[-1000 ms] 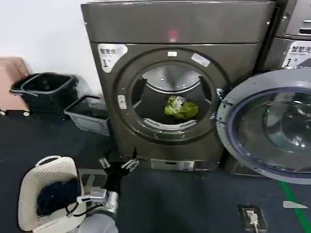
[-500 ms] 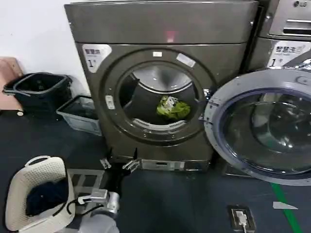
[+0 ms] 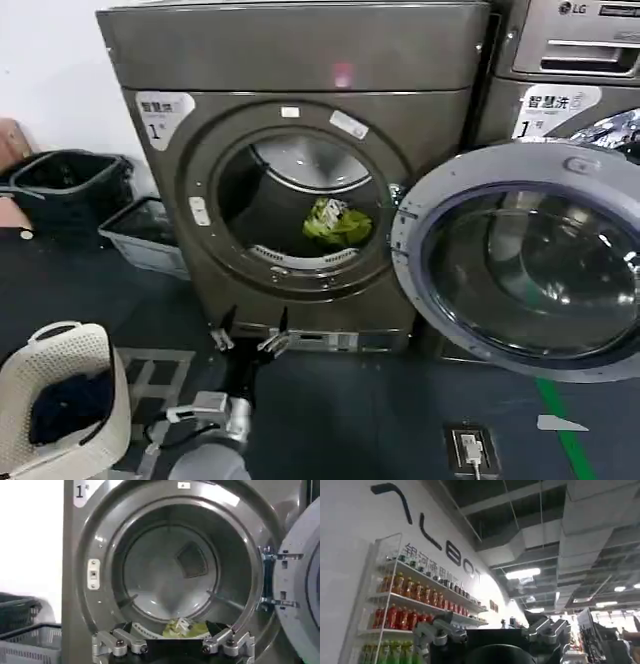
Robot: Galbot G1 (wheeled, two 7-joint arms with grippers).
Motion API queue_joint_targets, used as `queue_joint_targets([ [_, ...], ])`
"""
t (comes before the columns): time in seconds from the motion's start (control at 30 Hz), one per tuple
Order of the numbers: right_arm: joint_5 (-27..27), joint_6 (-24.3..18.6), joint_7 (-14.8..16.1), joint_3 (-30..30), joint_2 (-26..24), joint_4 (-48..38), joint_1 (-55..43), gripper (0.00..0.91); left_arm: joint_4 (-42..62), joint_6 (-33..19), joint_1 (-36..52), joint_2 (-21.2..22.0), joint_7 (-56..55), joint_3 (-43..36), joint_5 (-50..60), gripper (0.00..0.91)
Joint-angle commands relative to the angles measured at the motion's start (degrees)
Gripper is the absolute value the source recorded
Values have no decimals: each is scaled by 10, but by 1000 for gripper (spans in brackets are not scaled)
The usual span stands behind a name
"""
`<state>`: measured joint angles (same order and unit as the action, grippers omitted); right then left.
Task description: Grasp the clothes from the dryer.
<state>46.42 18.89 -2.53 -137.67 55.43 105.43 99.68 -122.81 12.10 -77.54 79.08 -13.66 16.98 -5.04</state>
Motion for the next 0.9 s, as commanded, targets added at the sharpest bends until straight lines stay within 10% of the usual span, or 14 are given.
queue_joint_targets([
  [0.03, 6, -24, 2, 0, 0, 3, 0, 907, 1, 0, 4, 0, 0, 1, 0, 907],
  [0.9, 8, -97, 29, 2, 6, -4, 3, 907, 17, -7, 34, 2, 7, -2, 10, 907],
])
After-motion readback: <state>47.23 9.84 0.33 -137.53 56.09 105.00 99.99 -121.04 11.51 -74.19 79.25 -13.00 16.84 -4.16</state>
